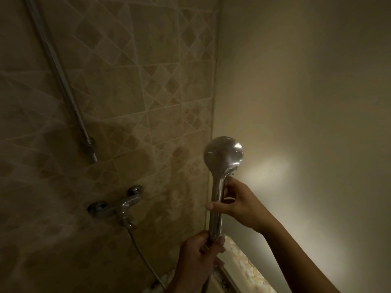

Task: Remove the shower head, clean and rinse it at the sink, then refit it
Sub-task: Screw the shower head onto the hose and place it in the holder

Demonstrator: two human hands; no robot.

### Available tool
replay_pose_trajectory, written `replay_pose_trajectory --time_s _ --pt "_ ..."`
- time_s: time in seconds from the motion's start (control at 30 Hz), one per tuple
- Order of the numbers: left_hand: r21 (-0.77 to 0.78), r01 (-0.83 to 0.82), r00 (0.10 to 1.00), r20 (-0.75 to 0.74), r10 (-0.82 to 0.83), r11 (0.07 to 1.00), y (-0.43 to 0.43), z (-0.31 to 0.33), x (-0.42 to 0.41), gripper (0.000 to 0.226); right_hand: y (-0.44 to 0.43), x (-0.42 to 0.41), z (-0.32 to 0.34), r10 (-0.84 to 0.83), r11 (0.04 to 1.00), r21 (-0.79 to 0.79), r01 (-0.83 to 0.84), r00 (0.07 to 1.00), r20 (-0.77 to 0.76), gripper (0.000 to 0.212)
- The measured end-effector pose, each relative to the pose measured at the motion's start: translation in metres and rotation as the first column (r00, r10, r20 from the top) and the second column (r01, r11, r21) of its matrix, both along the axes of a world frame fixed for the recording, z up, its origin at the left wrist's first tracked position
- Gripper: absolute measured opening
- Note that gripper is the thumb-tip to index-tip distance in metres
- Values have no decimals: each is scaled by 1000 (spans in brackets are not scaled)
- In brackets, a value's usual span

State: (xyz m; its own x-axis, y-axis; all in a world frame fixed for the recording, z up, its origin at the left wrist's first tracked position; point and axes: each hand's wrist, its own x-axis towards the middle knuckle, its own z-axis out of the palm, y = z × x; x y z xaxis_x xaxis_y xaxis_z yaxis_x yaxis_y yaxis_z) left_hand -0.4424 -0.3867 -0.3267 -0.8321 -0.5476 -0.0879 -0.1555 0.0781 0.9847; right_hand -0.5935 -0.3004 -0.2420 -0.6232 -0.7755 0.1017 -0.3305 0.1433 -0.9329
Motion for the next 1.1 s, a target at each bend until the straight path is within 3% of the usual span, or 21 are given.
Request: replay_pose_trajectory --time_s 0.1,0.17,0.23,0.3,0.43,0.57,0.73,0.83,1.0,1.1 --pt "-17 16 1000 -11 -16 1000 -2 -1 0 11 -1 2 -5 -79 997 14 81 994 -71 45" --pt "-4 45 999 -1 -45 999 -4 1 1 11 3 0 -5 26 998 -51 -20 994 109 39" --pt "36 83 996 13 -83 996 -3 3 1 10 11 -4 -4 217 972 -160 -171 918 333 50" --pt "84 110 994 16 -112 990 0 4 2 10 17 -9 -4 347 933 -244 -263 833 430 62" --pt "159 203 979 -6 -204 966 4 7 6 9 22 -18 -7 487 873 -260 -412 740 463 78" --pt "149 282 958 7 -286 948 1 10 17 12 23 -21 -12 587 808 -300 -507 654 477 60" --pt "108 204 979 -30 -202 973 -6 4 25 15 3 -7 -11 385 922 -181 -341 854 350 32" --pt "70 126 992 -41 -123 990 -14 -4 28 16 -10 4 -15 299 951 -165 -262 915 272 23" --pt "-14 28 999 33 -28 999 -39 -18 40 35 -32 27 -27 171 972 -200 -119 949 267 26" --pt "74 57 998 31 -60 996 -57 -21 48 31 -48 33 -34 209 967 -214 -139 913 350 37"
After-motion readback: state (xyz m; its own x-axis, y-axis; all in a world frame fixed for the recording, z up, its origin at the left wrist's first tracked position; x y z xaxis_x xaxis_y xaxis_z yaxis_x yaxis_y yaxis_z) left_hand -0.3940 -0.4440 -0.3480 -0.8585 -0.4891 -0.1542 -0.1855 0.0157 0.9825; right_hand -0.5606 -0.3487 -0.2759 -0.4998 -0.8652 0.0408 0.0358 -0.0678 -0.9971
